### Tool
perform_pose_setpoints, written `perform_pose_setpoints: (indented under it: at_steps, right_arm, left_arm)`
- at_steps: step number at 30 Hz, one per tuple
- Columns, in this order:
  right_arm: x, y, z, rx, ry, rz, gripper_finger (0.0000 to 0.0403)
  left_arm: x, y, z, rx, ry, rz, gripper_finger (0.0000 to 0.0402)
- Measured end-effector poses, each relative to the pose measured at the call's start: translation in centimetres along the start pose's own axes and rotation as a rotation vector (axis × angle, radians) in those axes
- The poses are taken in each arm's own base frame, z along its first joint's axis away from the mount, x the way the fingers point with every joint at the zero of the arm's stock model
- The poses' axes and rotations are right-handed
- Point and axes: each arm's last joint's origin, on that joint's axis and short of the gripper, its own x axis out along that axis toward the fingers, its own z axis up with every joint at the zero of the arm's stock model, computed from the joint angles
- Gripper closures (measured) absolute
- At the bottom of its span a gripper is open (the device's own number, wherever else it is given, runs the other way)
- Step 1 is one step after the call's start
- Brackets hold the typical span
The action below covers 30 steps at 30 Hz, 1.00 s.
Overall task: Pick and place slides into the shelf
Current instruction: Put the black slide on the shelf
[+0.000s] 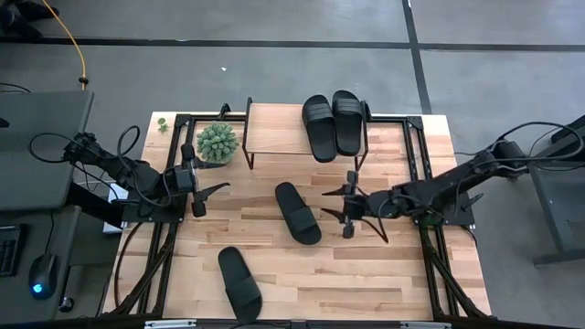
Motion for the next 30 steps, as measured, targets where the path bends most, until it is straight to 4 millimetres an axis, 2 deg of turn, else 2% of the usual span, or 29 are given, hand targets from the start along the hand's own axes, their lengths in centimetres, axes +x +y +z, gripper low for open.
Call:
perform_pose_setpoints:
  at_steps: [7, 14, 21, 25, 30]
  right_arm:
    - [0.7, 2.6, -1.1, -0.062, 0.059, -0.022, 0.0224]
    - [1.8, 6.4, -3.1, -0.165, 0.120, -0.017, 0.0224]
    - [2.6, 7.9, -3.9, -0.224, 0.112, -0.097, 0.0224]
    - [3.2, 8.8, -5.1, -0.174, 0.146, -0.086, 0.0224]
    - [3.9, 10.1, -6.7, -0.214, 0.178, -0.082, 0.0224]
  left_arm:
    - [0.0, 0.0, 0.0, -0.001, -0.001, 0.000, 0.0190]
    - [0.0, 0.0, 0.0, -0.001, -0.001, 0.000, 0.0190]
    - [0.0, 0.0, 0.0, -0.009, -0.001, 0.000, 0.0190]
    - [0.0, 0.0, 0.0, -0.008, -0.001, 0.000, 0.0190]
    - [0.0, 0.0, 0.0, -0.009, -0.001, 0.000, 0.0190]
